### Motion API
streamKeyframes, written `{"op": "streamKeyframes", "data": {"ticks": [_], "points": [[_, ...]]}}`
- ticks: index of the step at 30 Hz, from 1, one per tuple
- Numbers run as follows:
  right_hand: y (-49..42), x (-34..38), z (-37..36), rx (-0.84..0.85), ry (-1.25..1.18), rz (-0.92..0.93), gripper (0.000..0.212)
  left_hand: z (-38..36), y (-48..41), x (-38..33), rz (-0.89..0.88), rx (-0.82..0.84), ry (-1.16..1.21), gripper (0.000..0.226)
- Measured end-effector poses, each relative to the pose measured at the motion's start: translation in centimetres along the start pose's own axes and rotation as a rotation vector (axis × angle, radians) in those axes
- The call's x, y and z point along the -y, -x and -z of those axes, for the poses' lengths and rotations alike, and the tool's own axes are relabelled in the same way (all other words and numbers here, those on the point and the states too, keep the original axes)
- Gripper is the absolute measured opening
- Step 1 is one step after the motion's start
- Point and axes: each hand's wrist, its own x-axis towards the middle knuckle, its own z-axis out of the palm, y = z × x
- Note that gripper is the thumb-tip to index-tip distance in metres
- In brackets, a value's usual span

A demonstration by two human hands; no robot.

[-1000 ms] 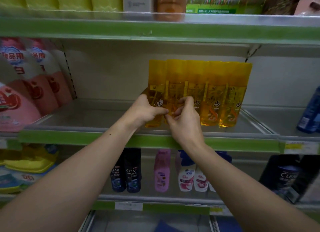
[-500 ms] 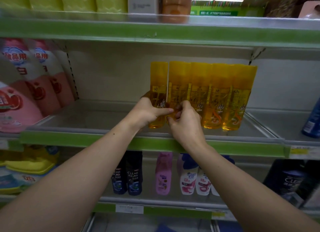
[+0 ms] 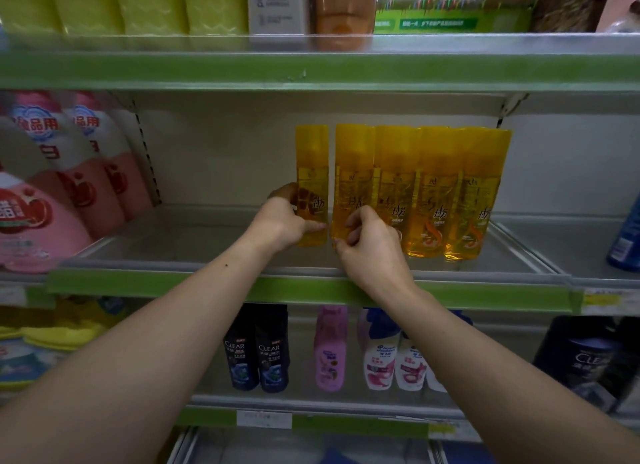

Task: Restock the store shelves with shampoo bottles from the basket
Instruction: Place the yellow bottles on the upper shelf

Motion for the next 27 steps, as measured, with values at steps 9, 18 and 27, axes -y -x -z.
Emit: {"op": "streamKeyframes", "data": {"ticks": [9, 18, 27], "points": [[-0.3, -0.5, 0.2, 0.022, 0.017, 0.004, 0.022, -1.1, -1.6, 0.8, -0.036, -0.051, -0.022, 0.045], [1.0, -0.3, 0.8, -0.042, -0.083, 0.077, 0.009, -0.6, -0.5, 0.7, 0.064, -0.093, 0.047, 0.077], [6.5, -3.3, 4.2, -0.089, -0.356, 0.181, 0.032, -6.2, 11.3, -0.3, -0.244, -0.205, 0.272, 0.029]]}}
